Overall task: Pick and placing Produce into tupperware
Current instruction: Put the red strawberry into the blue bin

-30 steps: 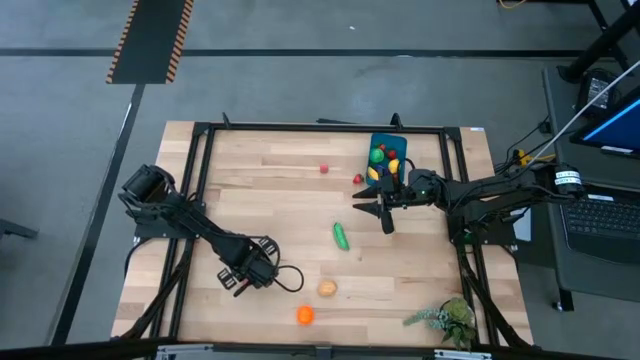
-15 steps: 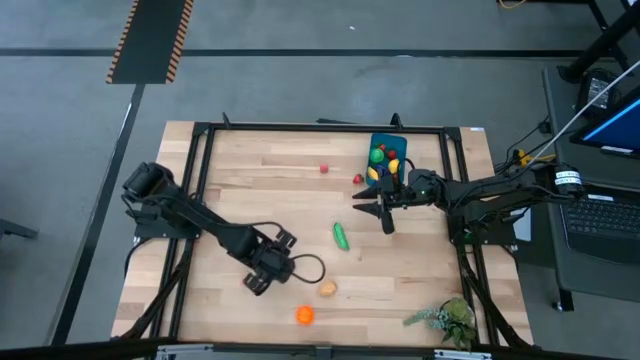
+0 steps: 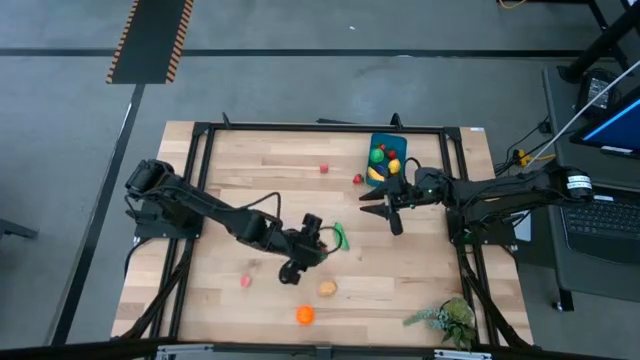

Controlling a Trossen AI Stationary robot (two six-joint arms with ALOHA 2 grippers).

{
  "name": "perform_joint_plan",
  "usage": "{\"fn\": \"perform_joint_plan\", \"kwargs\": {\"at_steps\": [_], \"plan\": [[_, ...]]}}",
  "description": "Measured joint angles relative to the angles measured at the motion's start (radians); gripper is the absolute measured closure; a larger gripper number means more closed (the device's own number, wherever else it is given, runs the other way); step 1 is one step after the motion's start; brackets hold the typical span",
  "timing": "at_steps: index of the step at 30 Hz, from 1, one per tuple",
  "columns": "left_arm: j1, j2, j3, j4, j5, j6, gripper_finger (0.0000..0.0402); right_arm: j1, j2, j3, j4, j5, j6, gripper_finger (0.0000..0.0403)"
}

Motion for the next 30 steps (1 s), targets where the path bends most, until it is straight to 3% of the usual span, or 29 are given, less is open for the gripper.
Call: {"fn": "perform_joint_plan", "kwargs": {"at_steps": [5, 12, 22, 30], "plan": [[0.047, 0.0, 0.0, 0.153, -0.026, 0.045, 0.0224, 0.0, -0.097, 0.0, -0.102, -0.007, -0.038, 0.0256], [0.117, 0.0, -0.021, 0.331, -0.018, 0.055, 0.0224, 0.001, -0.185, 0.0, -0.244, -0.132, -0.057, 0.0256], [0.22, 0.0, -0.113, 0.619, 0.065, 0.022, 0.0225, 0.0, -0.195, 0.0, -0.322, -0.129, -0.116, 0.0256], [0.278, 0.0, -0.158, 0.707, 0.116, -0.011, 0.0225, 0.0, -0.19, 0.0, -0.321, -0.101, -0.16, 0.0256]]}}
